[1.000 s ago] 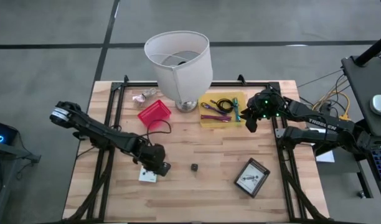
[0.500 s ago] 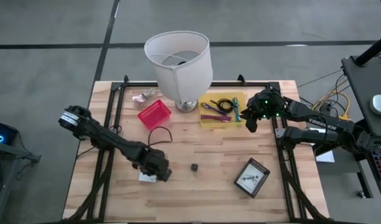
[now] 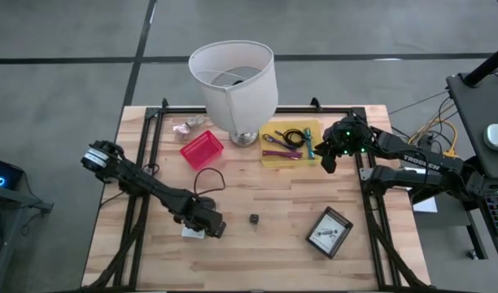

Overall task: Pick and place items into bin
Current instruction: Put the card reader box into the black bin

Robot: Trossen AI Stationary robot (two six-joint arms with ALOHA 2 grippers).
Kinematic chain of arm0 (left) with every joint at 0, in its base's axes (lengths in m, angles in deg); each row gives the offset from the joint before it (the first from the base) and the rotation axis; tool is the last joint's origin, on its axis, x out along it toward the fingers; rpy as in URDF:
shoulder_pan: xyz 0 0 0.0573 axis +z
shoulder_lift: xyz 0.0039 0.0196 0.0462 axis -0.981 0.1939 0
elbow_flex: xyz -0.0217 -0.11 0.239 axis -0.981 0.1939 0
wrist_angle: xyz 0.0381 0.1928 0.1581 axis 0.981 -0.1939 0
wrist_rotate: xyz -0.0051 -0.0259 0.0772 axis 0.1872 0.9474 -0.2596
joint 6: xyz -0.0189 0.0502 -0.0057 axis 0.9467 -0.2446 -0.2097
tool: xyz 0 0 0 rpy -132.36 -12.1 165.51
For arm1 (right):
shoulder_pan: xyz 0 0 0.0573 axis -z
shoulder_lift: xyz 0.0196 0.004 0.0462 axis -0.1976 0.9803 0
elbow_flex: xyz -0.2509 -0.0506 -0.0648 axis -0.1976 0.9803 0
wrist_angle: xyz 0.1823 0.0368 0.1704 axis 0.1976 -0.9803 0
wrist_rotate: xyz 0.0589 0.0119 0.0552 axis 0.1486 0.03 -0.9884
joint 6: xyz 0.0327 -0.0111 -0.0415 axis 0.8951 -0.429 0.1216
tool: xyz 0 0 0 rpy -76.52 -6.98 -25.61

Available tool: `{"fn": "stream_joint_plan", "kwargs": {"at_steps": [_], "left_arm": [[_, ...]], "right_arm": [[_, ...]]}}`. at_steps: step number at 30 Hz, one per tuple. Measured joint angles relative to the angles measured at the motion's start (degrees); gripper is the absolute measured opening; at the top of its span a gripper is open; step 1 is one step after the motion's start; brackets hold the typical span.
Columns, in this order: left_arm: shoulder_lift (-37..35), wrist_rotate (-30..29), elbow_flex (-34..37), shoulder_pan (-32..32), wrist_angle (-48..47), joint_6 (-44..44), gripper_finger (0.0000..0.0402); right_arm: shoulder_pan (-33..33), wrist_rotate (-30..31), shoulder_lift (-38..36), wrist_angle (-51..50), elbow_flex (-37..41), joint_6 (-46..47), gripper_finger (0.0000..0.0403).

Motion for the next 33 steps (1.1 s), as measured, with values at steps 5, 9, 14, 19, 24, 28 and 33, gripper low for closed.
{"fn": "stream_joint_plan", "kwargs": {"at_steps": [5,9,14,19,24,28,33], "left_arm": [[0.5,-3.3,0.2,-0.1,-3.7,0.9,0.0242],[2.3,-4.1,0.3,-0.1,-3.8,0.9,0.0242],[5.8,-3.7,0.4,-0.5,-3.8,1.4,0.0226],[8.2,-3.3,0.1,-1.0,-4.1,3.8,0.0187],[8.2,-4.0,0.2,-1.1,-5.0,3.8,0.0147],[8.1,-3.7,0.2,-1.2,-6.1,3.6,0.011],[7.8,-2.5,0.2,-1.3,-7.6,-0.7,0.0062]], "right_arm": [[0.0,0.0,0.0,0.0,0.0,0.0,0.008],[0.0,0.0,0.0,0.0,0.0,0.0,0.0076],[0.0,0.0,0.0,0.1,0.0,0.0,0.0071],[0.0,0.0,0.0,0.1,0.0,0.0,0.007],[0.0,0.0,0.0,0.1,0.0,0.0,0.0075],[0.0,0.0,0.0,0.1,0.0,-0.2,0.0072],[0.0,0.0,0.0,0.1,0.0,-0.2,0.0069]]}}
